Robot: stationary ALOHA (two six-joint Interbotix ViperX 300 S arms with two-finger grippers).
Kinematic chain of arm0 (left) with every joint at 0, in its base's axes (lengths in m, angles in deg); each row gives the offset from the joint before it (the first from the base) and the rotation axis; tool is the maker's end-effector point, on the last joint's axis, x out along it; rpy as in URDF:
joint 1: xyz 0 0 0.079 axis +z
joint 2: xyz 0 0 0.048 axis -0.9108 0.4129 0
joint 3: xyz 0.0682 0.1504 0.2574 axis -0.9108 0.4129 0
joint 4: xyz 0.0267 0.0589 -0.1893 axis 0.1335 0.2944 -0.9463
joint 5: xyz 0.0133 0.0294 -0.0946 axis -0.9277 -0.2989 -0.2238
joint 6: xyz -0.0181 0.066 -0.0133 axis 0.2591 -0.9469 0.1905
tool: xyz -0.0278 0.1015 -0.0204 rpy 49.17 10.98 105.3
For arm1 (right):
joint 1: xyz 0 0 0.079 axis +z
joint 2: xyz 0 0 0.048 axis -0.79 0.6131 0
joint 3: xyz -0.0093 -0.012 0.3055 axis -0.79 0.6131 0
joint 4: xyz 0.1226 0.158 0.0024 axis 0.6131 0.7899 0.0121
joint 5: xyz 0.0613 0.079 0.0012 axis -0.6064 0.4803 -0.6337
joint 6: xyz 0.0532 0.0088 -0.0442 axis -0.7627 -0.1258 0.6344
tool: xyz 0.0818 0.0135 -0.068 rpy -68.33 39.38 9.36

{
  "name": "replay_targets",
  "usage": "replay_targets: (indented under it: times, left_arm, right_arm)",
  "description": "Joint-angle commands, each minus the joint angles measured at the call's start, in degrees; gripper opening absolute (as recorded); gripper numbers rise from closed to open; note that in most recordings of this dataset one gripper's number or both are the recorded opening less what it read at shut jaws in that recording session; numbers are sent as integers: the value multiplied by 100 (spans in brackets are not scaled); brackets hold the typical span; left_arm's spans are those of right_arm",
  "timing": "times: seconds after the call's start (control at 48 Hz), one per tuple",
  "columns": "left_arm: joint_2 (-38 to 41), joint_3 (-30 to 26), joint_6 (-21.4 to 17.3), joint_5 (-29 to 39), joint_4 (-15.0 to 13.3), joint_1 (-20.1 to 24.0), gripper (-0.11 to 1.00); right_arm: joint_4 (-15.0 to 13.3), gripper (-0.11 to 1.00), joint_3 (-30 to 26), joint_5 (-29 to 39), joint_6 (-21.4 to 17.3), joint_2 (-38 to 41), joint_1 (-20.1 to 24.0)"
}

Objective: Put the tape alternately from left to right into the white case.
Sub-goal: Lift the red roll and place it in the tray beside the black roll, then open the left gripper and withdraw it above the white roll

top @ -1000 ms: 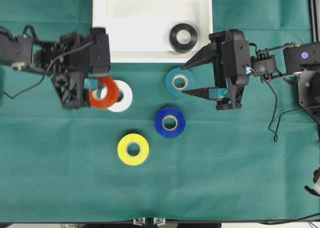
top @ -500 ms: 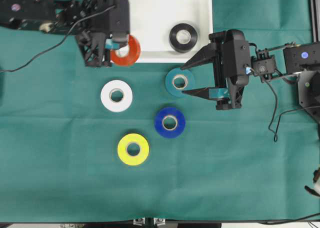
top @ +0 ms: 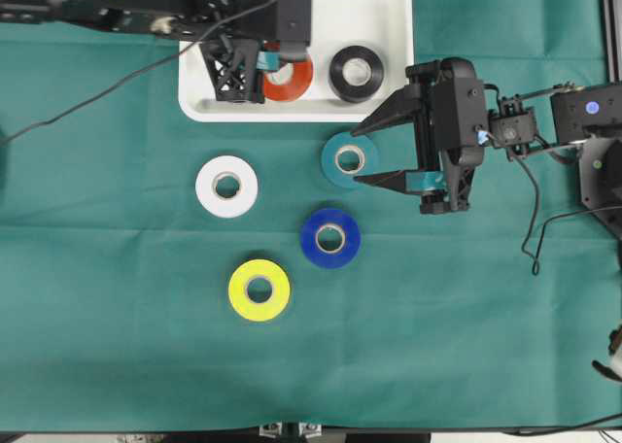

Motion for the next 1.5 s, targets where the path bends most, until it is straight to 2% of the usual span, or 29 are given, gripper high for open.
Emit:
replay_targets:
  times: [0.0,0.75,0.875,1.083,1.104,1.188,1.479]
  left_arm:
    - [-9,-255,-9,-18,9,9,-4]
    - [79,-378,-18,97,9,53,-4]
    - [26,-387,-18,62,18,53,13]
    - [0,-378,-26,62,9,62,70]
    - [-9,-378,-26,62,9,62,73]
    - [-35,-360,-18,62,9,53,66]
    - [-202,-272,-9,62,9,9,66]
  right_arm:
    - [0,74,-62,-62,-18,-35,9]
    - [0,74,-44,-62,-18,-35,18]
    - [0,74,-35,-62,-18,-35,18]
    - [0,74,0,-62,-26,-35,18]
    - [0,74,0,-62,-26,-35,18]
    - [0,74,9,-70,-26,-35,18]
    - [0,74,9,-62,-26,-35,18]
